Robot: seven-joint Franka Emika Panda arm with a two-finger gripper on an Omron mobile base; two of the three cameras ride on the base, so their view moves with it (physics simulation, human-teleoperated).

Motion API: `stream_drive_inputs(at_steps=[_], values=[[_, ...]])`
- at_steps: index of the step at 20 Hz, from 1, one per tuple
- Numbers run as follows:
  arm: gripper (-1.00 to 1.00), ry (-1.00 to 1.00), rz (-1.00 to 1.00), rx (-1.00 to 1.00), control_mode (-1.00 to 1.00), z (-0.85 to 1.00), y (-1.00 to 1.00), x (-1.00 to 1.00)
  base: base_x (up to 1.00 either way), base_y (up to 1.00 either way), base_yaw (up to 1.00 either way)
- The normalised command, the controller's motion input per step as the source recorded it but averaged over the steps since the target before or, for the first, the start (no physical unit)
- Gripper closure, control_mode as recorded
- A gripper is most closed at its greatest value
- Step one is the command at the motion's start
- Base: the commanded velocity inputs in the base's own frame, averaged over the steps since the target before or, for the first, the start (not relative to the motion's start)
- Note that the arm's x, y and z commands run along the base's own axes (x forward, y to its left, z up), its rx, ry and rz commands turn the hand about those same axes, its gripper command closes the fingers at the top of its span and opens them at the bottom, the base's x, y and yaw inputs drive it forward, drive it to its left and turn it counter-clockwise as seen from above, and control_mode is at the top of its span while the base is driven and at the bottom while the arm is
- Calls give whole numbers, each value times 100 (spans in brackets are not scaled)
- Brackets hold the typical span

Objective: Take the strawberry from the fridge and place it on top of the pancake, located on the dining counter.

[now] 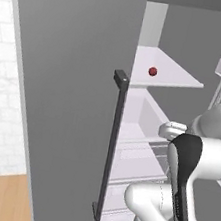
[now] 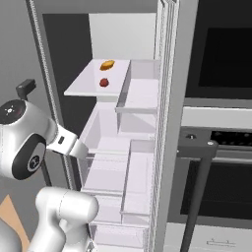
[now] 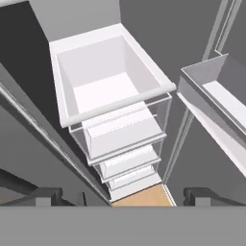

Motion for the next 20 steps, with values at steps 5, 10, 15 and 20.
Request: stream_drive_inputs(at_steps=[5,10,15,20], values=[[-100,0,0,0,100,0,0,0,37,-17,0],[-100,0,0,0,100,0,0,0,18,-31,0],[-100,0,0,0,100,0,0,0,20,-24,0],[-100,0,0,0,100,0,0,0,19,-28,0]])
